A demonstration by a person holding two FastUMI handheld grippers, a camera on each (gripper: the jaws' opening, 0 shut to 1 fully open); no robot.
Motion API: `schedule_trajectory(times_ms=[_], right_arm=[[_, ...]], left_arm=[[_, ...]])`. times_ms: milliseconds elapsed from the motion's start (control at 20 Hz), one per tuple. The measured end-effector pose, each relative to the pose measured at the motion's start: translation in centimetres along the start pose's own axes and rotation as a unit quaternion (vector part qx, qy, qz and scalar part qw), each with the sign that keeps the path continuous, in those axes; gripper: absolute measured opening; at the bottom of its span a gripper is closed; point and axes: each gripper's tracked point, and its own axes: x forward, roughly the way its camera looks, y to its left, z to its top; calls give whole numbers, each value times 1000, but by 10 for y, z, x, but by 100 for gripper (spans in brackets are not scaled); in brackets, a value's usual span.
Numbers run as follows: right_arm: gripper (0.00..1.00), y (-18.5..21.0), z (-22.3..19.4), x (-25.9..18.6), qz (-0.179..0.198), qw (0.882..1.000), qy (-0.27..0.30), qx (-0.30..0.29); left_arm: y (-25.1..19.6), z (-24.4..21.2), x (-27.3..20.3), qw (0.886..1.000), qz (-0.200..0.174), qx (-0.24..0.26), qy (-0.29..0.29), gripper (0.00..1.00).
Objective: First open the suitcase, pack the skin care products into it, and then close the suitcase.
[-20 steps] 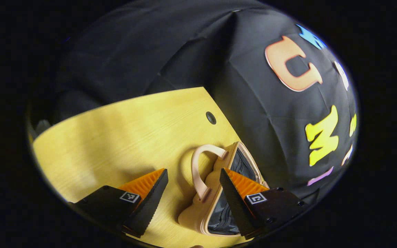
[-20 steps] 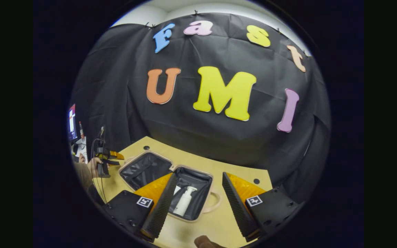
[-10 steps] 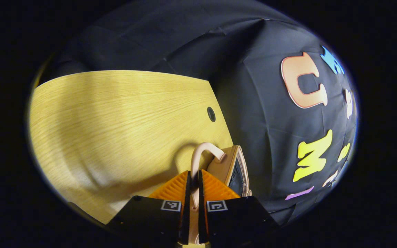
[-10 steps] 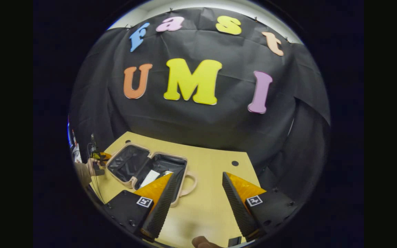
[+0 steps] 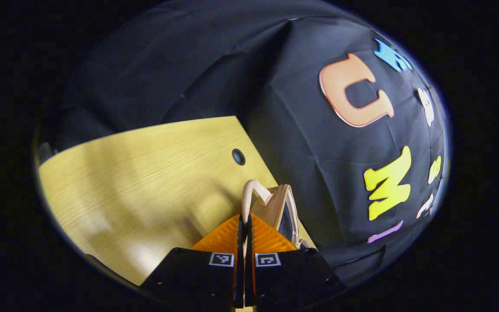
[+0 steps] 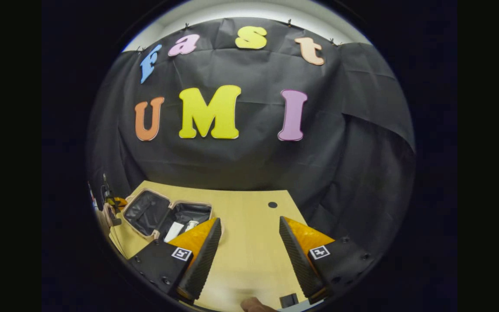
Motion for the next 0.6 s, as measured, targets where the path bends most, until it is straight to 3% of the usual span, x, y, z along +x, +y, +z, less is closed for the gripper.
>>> schedule_trajectory(times_ms=[200, 350, 600], right_arm=[[80, -26, 5, -2, 3, 1000, -22, 14], [80, -39, 3, 2, 27, 999, -21, 25], [80, -76, 3, 12, 45, 998, -25, 29]], left_arm=[[-63, 12, -22, 995, -6, 94, -31, 4], [-115, 9, -41, 988, -11, 140, -57, 4], [-194, -27, -71, 970, -30, 226, -81, 4]])
